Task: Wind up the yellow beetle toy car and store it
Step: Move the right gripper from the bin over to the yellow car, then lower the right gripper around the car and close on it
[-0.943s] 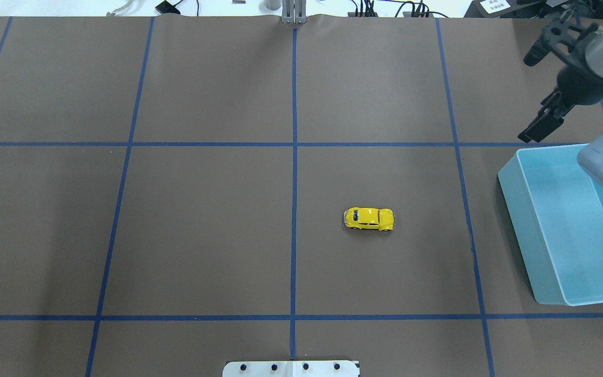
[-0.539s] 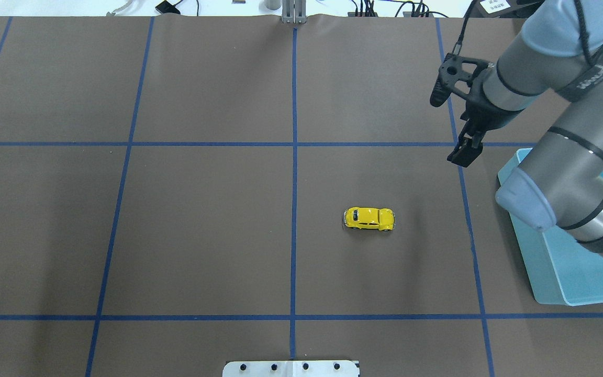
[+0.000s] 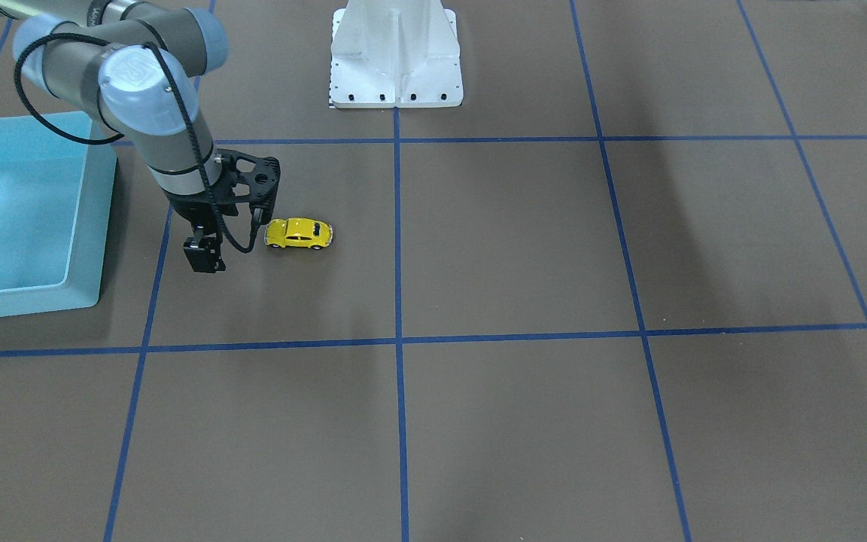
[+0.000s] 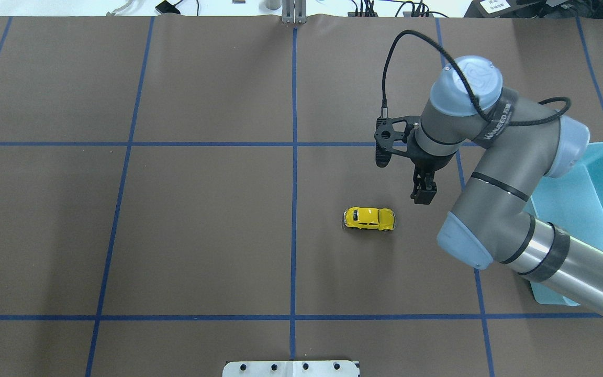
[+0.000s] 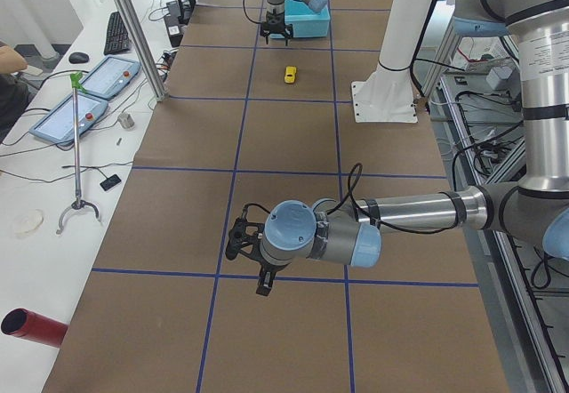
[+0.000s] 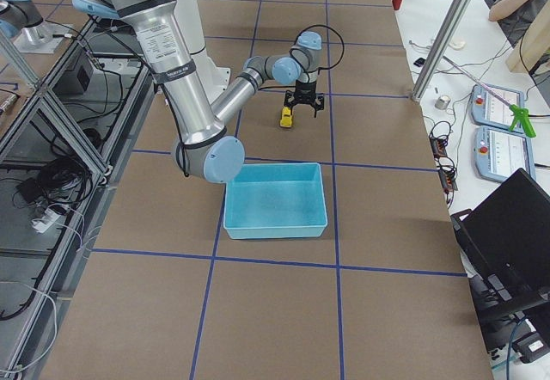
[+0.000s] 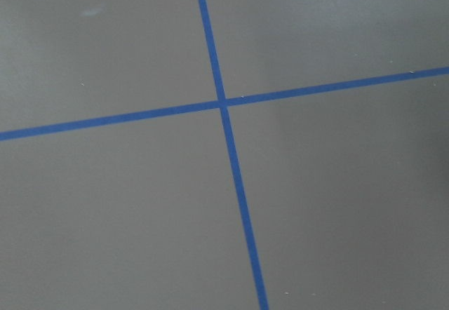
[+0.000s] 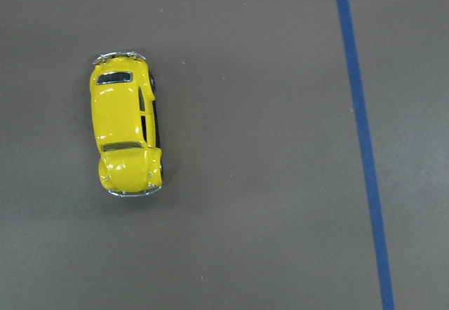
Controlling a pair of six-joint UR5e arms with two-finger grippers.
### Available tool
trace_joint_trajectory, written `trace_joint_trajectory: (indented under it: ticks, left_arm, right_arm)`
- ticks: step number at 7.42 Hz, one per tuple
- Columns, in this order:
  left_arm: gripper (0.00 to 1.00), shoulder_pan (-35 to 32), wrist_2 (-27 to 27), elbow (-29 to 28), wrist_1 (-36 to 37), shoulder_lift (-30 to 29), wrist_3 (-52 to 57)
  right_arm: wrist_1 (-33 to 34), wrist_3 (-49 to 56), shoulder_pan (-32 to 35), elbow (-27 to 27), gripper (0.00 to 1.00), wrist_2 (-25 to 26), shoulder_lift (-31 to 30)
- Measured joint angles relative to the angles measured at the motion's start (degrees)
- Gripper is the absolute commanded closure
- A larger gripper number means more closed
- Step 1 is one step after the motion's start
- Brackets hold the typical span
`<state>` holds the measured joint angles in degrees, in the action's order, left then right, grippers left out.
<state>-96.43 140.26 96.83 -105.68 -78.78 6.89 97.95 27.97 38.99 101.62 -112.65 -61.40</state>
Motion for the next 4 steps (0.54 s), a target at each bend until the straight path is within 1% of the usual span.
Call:
trace_joint_trajectory:
  ticks: [2, 4]
  left_arm:
    - [0.00, 0.29, -1.90, 0.02, 2.73, -1.45, 0.05]
    - [0.00, 0.34, -2.28, 0.05, 5.19, -2.77, 0.05]
  right_arm:
    - [-0.03, 0.09, -1.72, -4.57, 0.00, 1.63, 3.62]
    - [-0.02, -0.09, -3.66, -6.93, 0.00, 3.46, 5.61]
